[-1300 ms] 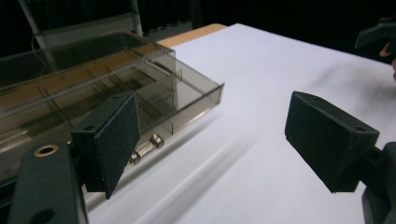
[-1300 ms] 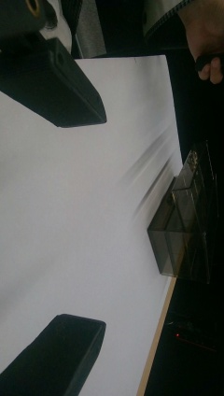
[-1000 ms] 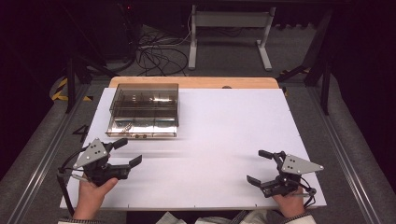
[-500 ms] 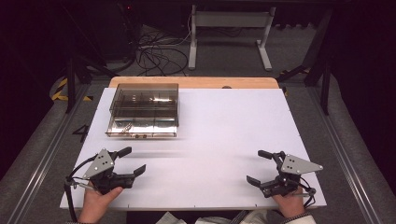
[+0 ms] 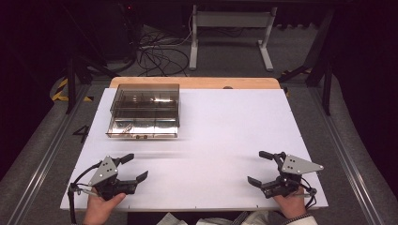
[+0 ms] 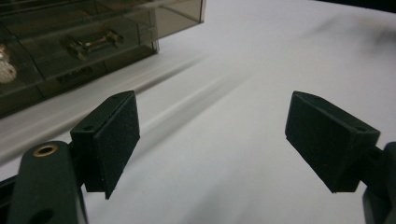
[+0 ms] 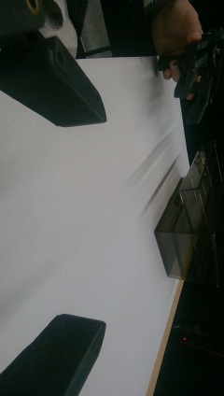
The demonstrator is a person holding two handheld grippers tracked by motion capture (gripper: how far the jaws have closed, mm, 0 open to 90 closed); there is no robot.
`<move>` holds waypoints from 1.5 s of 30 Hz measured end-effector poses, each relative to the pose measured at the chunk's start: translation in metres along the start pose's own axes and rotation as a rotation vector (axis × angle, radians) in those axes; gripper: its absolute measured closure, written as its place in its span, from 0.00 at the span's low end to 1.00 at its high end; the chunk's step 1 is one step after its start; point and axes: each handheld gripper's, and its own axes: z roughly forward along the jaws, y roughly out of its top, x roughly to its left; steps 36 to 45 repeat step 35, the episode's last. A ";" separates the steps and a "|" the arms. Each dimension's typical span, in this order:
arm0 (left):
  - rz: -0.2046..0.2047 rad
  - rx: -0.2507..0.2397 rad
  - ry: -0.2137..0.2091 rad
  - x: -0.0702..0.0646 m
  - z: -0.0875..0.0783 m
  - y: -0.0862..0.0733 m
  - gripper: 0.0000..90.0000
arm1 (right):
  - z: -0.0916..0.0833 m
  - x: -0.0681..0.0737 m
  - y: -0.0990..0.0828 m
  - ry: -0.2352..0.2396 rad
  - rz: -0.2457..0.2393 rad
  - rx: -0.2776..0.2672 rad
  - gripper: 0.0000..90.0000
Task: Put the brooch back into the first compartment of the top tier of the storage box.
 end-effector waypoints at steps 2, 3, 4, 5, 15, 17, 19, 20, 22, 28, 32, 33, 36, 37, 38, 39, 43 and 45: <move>0.012 0.025 0.012 -0.004 0.001 -0.003 0.20 | 0.000 0.000 -0.001 0.002 0.002 0.001 0.03; 0.019 0.035 0.010 -0.005 0.002 -0.003 0.20 | 0.000 0.000 -0.001 0.001 0.003 0.003 0.03; 0.023 0.041 0.009 -0.007 0.002 -0.003 0.20 | 0.001 0.000 -0.001 0.002 0.003 0.003 0.03; 0.018 0.037 0.001 -0.007 0.002 -0.003 0.20 | 0.001 0.000 -0.001 0.004 0.003 0.004 0.03; -0.012 0.001 -0.025 -0.005 0.004 0.002 0.19 | 0.004 -0.001 -0.002 0.006 0.007 0.015 0.03; -0.020 -0.005 -0.025 -0.005 0.004 0.002 0.19 | 0.004 -0.001 -0.002 0.006 0.009 0.016 0.03; -0.018 -0.005 -0.021 -0.005 0.003 0.002 0.19 | 0.004 -0.001 -0.002 0.006 0.010 0.016 0.03; -0.021 -0.006 -0.021 -0.005 0.003 0.002 0.19 | 0.004 -0.001 -0.002 0.006 0.009 0.015 0.03; -0.025 -0.008 -0.015 -0.005 0.002 0.002 0.19 | 0.004 -0.001 -0.002 0.006 0.009 0.015 0.03; -0.055 -0.019 -0.018 -0.002 0.000 0.001 0.18 | 0.003 -0.001 -0.002 0.005 0.010 0.014 0.03; -0.056 -0.029 -0.019 -0.001 -0.002 0.001 0.17 | 0.004 -0.001 -0.002 0.006 0.009 0.013 0.03; -0.054 -0.029 -0.019 -0.001 -0.002 0.001 0.17 | 0.004 -0.001 -0.002 0.007 0.009 0.013 0.03; -0.055 -0.032 -0.018 -0.001 -0.002 0.001 0.16 | 0.004 -0.001 -0.002 0.005 0.008 0.013 0.03; -0.055 -0.032 -0.018 -0.001 -0.002 0.001 0.16 | 0.004 -0.001 -0.002 0.005 0.008 0.013 0.03; -0.055 -0.032 -0.018 -0.001 -0.002 0.001 0.16 | 0.004 -0.001 -0.002 0.005 0.008 0.013 0.03; -0.055 -0.032 -0.018 -0.001 -0.002 0.001 0.16 | 0.004 -0.001 -0.002 0.005 0.008 0.013 0.03; -0.055 -0.032 -0.018 -0.001 -0.002 0.001 0.16 | 0.004 -0.001 -0.002 0.005 0.008 0.013 0.03; -0.055 -0.032 -0.018 -0.001 -0.002 0.001 0.16 | 0.004 -0.001 -0.002 0.005 0.008 0.013 0.03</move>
